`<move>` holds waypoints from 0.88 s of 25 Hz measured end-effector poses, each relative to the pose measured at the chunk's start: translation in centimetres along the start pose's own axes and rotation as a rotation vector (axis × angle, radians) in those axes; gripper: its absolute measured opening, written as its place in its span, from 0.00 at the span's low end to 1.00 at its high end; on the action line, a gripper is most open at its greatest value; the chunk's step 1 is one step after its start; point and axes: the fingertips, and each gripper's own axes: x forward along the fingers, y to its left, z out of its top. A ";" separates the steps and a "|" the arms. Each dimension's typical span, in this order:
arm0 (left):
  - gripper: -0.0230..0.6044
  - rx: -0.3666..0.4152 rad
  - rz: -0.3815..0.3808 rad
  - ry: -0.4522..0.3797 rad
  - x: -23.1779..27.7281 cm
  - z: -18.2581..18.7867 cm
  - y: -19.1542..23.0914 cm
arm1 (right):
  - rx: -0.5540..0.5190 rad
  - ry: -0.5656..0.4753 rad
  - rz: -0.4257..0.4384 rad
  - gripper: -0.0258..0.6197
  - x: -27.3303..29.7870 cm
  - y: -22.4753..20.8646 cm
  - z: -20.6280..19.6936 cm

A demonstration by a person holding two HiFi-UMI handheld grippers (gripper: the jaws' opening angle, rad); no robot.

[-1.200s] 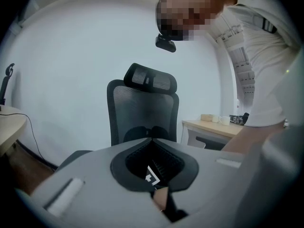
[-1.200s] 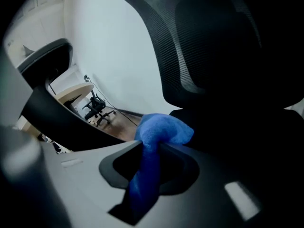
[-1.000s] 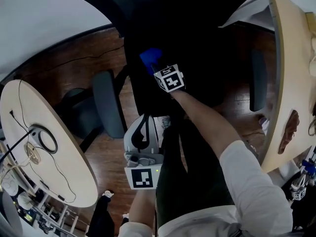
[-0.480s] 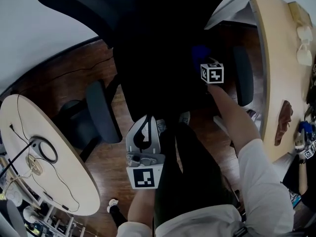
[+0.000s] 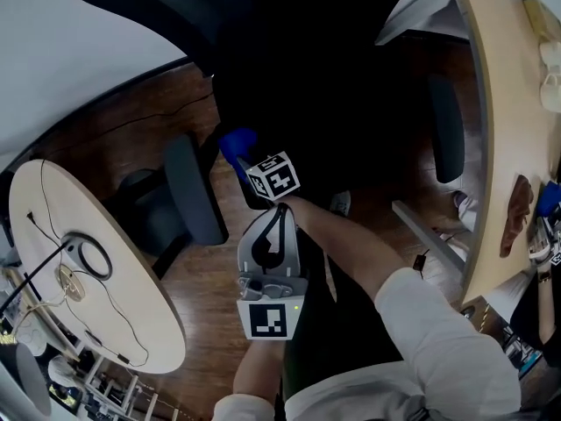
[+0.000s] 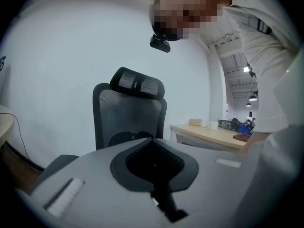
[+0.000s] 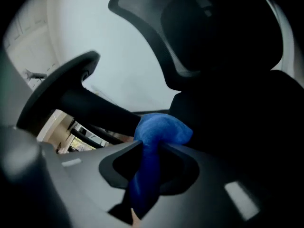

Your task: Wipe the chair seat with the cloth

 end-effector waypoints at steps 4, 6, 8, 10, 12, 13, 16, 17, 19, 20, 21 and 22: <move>0.04 0.017 0.003 0.016 -0.9 -0.7 0.3 | -0.021 0.029 -0.074 0.18 1.5 -2.3 -2.3; 0.04 0.018 0.016 0.018 -1.5 -1.1 1.0 | -0.051 0.031 -0.117 0.18 0.0 -5.0 -2.7; 0.04 0.010 0.032 0.015 -1.8 -1.3 1.6 | -0.084 0.034 -0.171 0.18 -2.6 -8.8 -3.1; 0.04 -0.003 0.040 0.008 -1.5 -1.2 1.8 | -0.094 0.038 -0.243 0.18 -6.4 -13.6 -3.5; 0.04 -0.011 0.038 0.001 -1.2 -1.0 1.7 | -0.095 0.043 -0.329 0.18 -10.7 -18.6 -4.0; 0.04 -0.014 0.034 -0.003 -1.0 -0.9 1.6 | -0.093 0.044 -0.373 0.18 -12.9 -20.9 -4.2; 0.04 -0.017 0.013 -0.012 -0.4 -0.6 0.9 | -0.064 0.031 -0.481 0.18 -19.2 -26.4 -4.3; 0.04 -0.019 0.005 -0.013 -0.2 -0.5 0.6 | -0.049 0.024 -0.512 0.18 -20.9 -27.8 -4.2; 0.04 -0.022 -0.010 -0.010 0.2 -0.6 0.0 | -0.023 0.008 -0.548 0.18 -23.1 -29.4 -4.2; 0.04 -0.025 -0.015 -0.010 0.3 -0.7 -0.4 | -0.014 -0.001 -0.549 0.18 -23.5 -29.6 -4.2; 0.04 -0.026 -0.020 -0.010 0.4 -0.8 -0.7 | -0.012 -0.011 -0.537 0.18 -23.4 -29.2 -4.1; 0.04 -0.025 -0.025 -0.011 0.5 -0.8 -1.1 | -0.015 -0.026 -0.513 0.18 -22.9 -28.3 -3.9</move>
